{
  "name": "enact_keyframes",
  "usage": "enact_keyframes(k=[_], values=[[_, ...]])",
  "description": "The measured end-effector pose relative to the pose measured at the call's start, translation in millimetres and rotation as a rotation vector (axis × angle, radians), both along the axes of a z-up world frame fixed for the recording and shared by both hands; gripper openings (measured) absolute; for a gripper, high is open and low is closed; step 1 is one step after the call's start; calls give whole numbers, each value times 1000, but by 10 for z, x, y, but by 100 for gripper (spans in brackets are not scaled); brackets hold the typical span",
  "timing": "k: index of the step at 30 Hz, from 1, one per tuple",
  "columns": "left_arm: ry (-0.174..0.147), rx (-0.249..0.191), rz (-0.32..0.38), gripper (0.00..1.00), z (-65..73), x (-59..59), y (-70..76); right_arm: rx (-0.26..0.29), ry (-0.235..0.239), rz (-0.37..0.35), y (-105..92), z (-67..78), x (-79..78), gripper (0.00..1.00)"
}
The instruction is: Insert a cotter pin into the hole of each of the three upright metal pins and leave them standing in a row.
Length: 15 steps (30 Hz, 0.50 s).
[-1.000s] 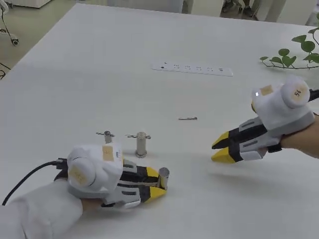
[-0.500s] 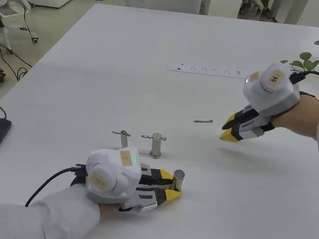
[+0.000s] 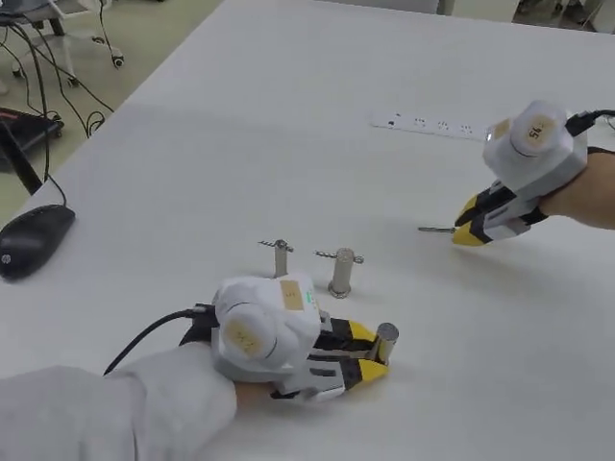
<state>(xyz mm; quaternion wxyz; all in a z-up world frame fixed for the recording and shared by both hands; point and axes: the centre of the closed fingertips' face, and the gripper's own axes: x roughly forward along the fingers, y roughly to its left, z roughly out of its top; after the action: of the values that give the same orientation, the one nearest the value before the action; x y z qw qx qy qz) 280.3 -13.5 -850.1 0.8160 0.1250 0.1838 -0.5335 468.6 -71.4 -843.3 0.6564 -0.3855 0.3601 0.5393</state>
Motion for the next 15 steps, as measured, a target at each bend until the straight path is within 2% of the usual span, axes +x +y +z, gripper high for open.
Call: enact_keyframes(k=[8, 10, 12, 15], values=[[-2, 5, 2, 11, 4, 0, -2, -25, 17, 74, 47, -26, 31, 16], [1, 5, 3, 11, 3, 2, -1, -47, 14, 95, 42, -53, 51, 16], [1, 6, 2, 11, 2, 3, 0, -45, 35, 104, 72, -89, 96, 15], [2, 6, 3, 11, 0, 4, 2, -59, 43, 134, 90, -128, 122, 15]])
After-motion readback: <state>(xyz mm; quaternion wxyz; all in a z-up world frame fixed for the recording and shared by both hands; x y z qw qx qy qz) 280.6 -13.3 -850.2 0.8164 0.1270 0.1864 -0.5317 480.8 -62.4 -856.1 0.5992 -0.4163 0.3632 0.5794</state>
